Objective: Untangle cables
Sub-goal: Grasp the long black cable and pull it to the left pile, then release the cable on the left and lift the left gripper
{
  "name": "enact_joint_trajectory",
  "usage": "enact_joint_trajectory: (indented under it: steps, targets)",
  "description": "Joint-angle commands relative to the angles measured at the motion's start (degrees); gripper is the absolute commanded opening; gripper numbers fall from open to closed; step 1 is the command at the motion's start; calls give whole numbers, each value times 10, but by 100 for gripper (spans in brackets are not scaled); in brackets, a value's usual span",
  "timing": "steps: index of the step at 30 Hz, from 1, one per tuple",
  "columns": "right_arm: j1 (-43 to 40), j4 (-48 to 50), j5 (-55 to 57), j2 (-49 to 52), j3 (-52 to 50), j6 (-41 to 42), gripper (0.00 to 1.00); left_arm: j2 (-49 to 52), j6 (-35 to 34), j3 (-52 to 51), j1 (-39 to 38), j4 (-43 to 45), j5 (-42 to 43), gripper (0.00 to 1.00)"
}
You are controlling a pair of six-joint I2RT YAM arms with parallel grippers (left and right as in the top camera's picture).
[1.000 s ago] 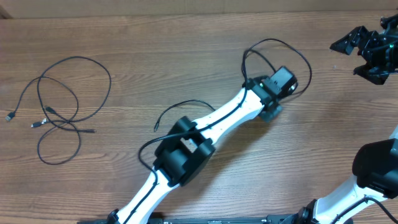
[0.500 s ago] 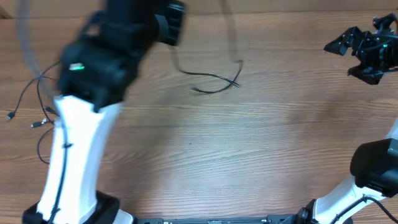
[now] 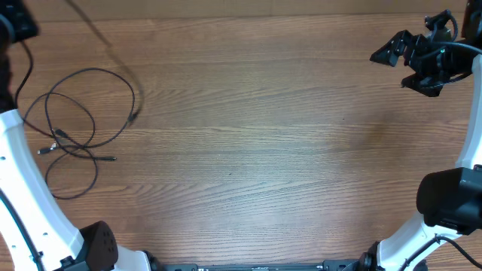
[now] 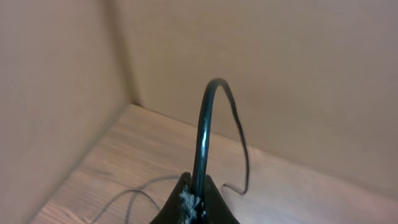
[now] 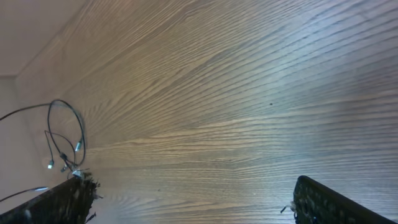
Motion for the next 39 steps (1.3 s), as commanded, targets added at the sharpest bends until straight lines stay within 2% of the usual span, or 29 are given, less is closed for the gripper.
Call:
enact_joint_trajectory:
  steps: [1,4,8,13,17,19,20,21,23,26,27,29,34,39]
  targets:
    - [18,3,2,-17,15,-2,100,-2,-71,2,73,21,18,4]
    - [29,3,2,-17,15,-2,100,-10,-108,4,116,20,19,4]
    - [40,7,2,-17,15,-2,100,-16,-91,4,133,19,16,4]
    - [53,0,3,-17,15,-2,100,6,-83,1,132,-54,16,5]
    - [61,-3,7,-17,15,-2,100,70,-83,0,132,-115,0,5]
    - [64,-3,7,-17,15,-2,100,111,-83,0,132,-138,1,9]
    - [64,-3,7,-17,15,-2,100,123,-83,0,132,-146,1,12]
    - [65,-3,7,-17,15,-2,100,143,-83,0,132,-159,1,23]
    - [65,-2,7,-17,15,-2,100,171,-83,0,132,-174,1,65]
    - [65,-2,15,-17,15,-2,100,200,-75,0,133,-191,1,88]
    - [65,-2,17,-17,15,-2,100,204,-71,0,133,-197,1,92]
    - [65,-2,17,-17,15,-2,100,204,-70,0,132,-198,1,93]
    - [65,-1,17,-17,15,-2,100,174,-70,3,127,-193,5,91]
    - [70,2,12,-18,15,-2,100,102,-70,3,90,-175,7,89]
